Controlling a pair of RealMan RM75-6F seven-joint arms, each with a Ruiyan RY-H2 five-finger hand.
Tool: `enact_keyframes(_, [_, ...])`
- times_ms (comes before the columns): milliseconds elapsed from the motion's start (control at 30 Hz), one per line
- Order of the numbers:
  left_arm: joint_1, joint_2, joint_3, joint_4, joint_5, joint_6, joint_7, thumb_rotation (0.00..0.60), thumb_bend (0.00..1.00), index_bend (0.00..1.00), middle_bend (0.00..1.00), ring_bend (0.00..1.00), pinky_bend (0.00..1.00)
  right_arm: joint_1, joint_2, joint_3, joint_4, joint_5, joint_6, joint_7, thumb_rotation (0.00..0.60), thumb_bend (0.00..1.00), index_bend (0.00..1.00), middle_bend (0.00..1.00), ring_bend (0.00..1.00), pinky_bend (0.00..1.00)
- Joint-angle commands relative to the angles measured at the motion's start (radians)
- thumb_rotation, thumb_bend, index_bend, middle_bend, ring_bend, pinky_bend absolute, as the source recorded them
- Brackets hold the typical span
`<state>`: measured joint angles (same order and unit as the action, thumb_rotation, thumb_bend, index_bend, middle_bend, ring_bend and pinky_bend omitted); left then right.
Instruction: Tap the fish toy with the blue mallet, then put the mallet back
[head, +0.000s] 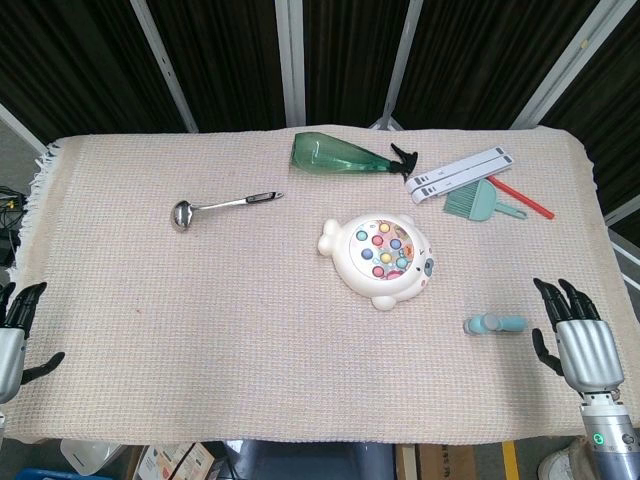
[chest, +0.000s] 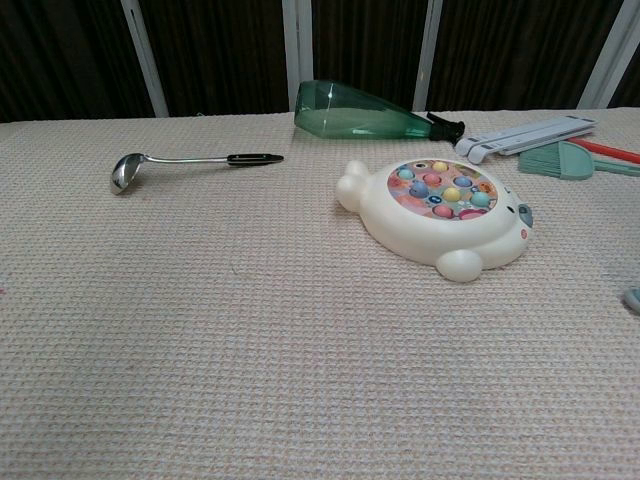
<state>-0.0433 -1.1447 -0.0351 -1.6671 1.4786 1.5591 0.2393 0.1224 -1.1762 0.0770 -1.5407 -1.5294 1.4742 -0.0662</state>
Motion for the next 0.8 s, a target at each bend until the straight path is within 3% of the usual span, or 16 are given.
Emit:
enact_keyframes(33, [0.002, 0.001, 0.003, -0.001, 0.000, -0.001, 0.001, 0.600, 0.04, 0.10, 0.13, 0.00, 0.00, 0.002, -0.001, 0.000, 0.003, -0.003, -0.001, 0.002, 0.600, 0.52, 0.07, 0.18, 0.09, 0.17])
enact_keyframes(467, [0.022, 0.012, 0.019, -0.025, 0.028, 0.024, 0.017, 0.600, 0.04, 0.10, 0.14, 0.00, 0.00, 0.012, 0.012, -0.007, 0.036, -0.006, -0.024, 0.074, 0.600, 0.52, 0.07, 0.18, 0.09, 0.17])
enact_keyframes(800, [0.011, 0.050, 0.020, -0.076, 0.065, 0.021, 0.043, 0.600, 0.04, 0.10, 0.14, 0.00, 0.00, 0.105, -0.007, -0.007, 0.165, 0.036, -0.229, 0.266, 0.600, 0.52, 0.05, 0.18, 0.09, 0.17])
